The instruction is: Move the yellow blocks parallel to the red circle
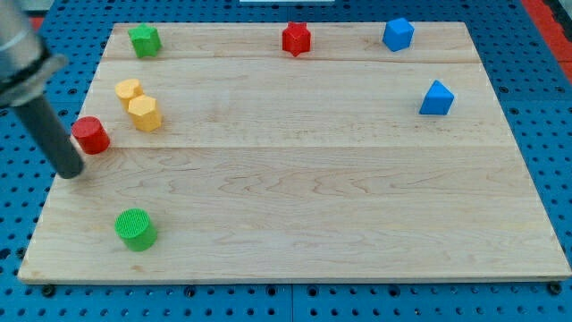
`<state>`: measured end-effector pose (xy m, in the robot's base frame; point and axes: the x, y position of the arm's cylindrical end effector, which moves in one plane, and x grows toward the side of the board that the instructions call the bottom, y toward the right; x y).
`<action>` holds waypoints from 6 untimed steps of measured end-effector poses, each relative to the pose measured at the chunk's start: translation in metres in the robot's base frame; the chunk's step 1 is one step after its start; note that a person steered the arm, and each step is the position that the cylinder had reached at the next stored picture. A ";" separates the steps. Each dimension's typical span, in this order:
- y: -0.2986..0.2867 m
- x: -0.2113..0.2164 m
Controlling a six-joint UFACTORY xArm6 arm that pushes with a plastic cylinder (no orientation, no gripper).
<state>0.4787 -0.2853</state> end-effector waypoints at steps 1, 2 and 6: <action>0.002 -0.052; 0.022 -0.087; 0.133 -0.086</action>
<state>0.3927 -0.1520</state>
